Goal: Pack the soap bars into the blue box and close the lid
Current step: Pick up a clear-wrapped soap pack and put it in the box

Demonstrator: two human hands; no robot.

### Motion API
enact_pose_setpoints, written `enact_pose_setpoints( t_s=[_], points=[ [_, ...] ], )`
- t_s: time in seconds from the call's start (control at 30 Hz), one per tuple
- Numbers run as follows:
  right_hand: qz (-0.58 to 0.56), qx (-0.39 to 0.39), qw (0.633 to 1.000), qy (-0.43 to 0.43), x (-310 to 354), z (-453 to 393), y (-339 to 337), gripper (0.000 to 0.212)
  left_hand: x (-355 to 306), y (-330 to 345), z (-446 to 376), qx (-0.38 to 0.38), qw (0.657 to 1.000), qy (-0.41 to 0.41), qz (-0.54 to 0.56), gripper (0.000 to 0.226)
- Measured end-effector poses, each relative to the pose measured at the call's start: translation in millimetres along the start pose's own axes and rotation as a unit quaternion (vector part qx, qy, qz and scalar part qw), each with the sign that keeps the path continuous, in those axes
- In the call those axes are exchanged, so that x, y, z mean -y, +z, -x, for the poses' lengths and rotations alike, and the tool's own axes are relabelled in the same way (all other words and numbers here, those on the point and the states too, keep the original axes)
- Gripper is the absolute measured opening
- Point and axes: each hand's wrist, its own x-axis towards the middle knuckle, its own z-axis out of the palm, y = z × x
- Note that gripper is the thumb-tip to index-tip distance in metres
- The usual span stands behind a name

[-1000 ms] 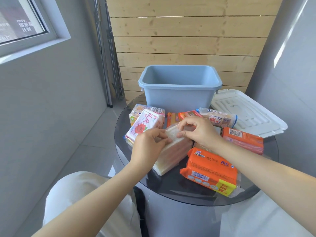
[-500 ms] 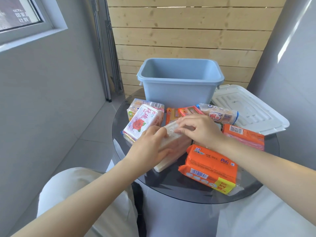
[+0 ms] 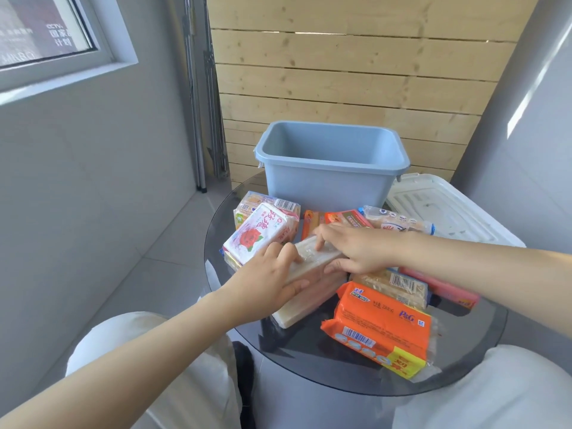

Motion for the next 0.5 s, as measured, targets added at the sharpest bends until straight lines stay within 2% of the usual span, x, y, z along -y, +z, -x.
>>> enact_pose_setpoints(
  t_s=[0.17,0.5],
  points=[
    [0.011,-0.026,0.999,-0.019,2.3,1.8,-3.0,0.032,2.4,-7.5,1.1,0.022,0.998,-0.025,0.06,0.038],
    [-0.012,-0.104,0.994,-0.011,15.1,16.6,-62.4,0.029,-1.8,-78.8,-24.7,0.018,0.996,0.027,0.081,0.031]
  ],
)
